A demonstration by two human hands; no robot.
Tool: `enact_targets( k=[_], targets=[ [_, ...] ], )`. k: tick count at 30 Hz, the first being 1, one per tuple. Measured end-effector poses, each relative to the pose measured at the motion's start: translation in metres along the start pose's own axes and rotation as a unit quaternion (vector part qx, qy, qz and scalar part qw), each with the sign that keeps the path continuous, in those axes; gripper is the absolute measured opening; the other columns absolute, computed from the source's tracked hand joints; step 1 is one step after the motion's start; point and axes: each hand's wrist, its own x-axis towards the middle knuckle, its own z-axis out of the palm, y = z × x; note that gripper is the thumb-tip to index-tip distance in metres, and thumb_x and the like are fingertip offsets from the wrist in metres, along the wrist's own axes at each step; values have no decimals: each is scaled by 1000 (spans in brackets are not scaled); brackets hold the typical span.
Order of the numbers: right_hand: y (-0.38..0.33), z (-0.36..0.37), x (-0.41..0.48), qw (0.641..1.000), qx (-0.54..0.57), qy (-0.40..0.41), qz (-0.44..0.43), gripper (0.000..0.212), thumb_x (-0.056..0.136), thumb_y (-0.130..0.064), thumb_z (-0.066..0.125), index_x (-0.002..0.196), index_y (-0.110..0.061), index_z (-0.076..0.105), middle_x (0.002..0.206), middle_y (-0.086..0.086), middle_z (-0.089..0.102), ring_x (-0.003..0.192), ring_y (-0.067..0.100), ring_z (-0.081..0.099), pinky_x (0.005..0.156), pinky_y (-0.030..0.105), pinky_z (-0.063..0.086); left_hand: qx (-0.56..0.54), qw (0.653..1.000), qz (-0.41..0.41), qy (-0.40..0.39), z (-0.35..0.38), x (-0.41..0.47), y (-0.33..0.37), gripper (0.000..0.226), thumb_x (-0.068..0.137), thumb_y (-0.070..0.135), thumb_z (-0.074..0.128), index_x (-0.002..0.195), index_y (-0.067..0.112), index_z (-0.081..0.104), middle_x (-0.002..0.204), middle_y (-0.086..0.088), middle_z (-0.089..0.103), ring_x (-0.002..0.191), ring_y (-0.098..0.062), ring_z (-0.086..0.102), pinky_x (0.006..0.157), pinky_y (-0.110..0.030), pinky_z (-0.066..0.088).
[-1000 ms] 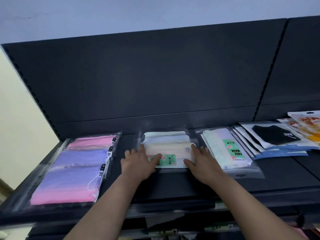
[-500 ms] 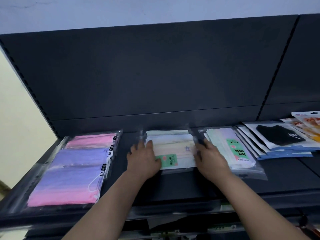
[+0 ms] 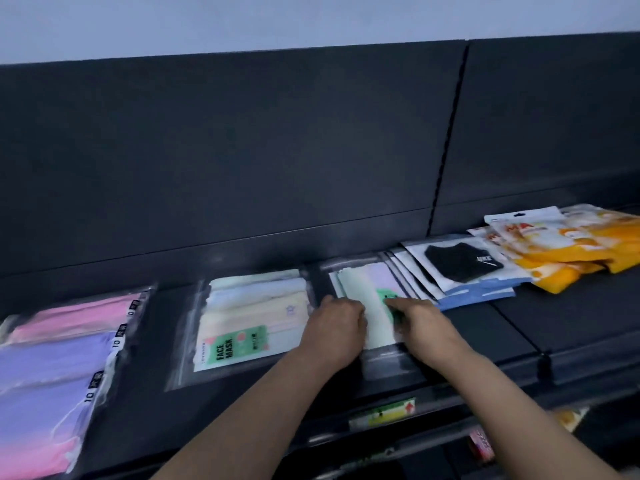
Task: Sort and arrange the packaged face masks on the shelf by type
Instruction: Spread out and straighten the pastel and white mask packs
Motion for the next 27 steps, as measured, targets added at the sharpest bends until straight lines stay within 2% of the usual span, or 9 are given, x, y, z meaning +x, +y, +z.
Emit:
enact_targets(
  k=[4, 8, 11, 14, 17, 20, 22, 25, 27],
  targets=[
    [30, -11, -3, 999, -22, 43, -10, 61, 81, 4, 43, 136, -24, 50, 136, 1, 54, 123, 27, 47, 101, 28, 40, 56, 996, -47, -43, 8, 18, 30, 32, 99, 35, 35, 105, 12, 57, 115, -9, 61, 110, -28, 44, 84, -39, 42],
    [43, -21, 0, 988, 138, 56, 38, 50, 91, -2, 41, 135, -23, 48, 128, 6, 60, 114, 26, 57, 92, 31, 46, 100, 989, -91, -64, 8, 27, 48, 52, 94, 56, 38, 118, 12, 50, 119, -12, 60, 114, -30, 43, 83, -40, 40],
    [48, -31, 8, 965, 247, 77, 49, 50, 91, 0, 39, 137, -19, 46, 126, 5, 60, 107, 24, 60, 93, 33, 46, 59, 987, -120, -84, 7, 31, 64, 76, 83, 73, 40, 129, 13, 45, 126, -11, 57, 117, -32, 42, 86, -39, 40],
    [47, -41, 13, 938, 337, 75, 25, 52, 90, 5, 35, 135, -17, 48, 120, 4, 61, 91, 18, 64, 78, 30, 50, 3, 981, -168, -100, 0, 34, 80, 94, 69, 86, 42, 129, 14, 46, 121, -8, 57, 112, -29, 51, 78, -36, 41],
    [45, -45, 16, 920, 389, 41, 0, 47, 93, 7, 35, 132, -15, 50, 110, 2, 64, 83, 16, 65, 67, 20, 50, 37, 972, -206, -104, -9, 37, 89, 79, 70, 82, 43, 111, 16, 56, 107, -5, 60, 103, -25, 53, 71, -34, 42],
    [45, -45, 18, 889, 456, -5, -31, 44, 94, 10, 37, 130, -13, 49, 109, 9, 64, 89, 17, 66, 82, 23, 51, 69, 970, -228, -38, -10, 40, 91, 33, 80, 46, 52, 90, 16, 60, 105, -6, 65, 91, -26, 54, 70, -31, 44],
    [44, -44, 19, 895, 445, 13, -44, 41, 94, 7, 40, 123, -20, 52, 107, 7, 65, 97, 16, 66, 90, 29, 51, 71, 969, -238, -16, -5, 40, 92, 28, 83, 39, 52, 96, 15, 59, 109, -7, 65, 92, -26, 57, 73, -32, 47],
    [51, -44, 22, 953, 295, 57, -39, 41, 92, 2, 42, 126, -20, 48, 112, 3, 63, 107, 21, 61, 87, 31, 47, 123, 960, -250, -38, 4, 37, 94, 77, 80, 69, 49, 128, 9, 48, 127, -11, 50, 118, -31, 44, 88, -39, 44],
    [56, -44, 22, 982, 187, 17, -20, 46, 89, -1, 43, 132, -16, 41, 120, 9, 59, 109, 28, 56, 83, 30, 45, 120, 953, -269, -72, 10, 35, 95, 98, 71, 83, 47, 132, 7, 44, 129, -12, 48, 122, -33, 40, 91, -41, 45]
  ],
)
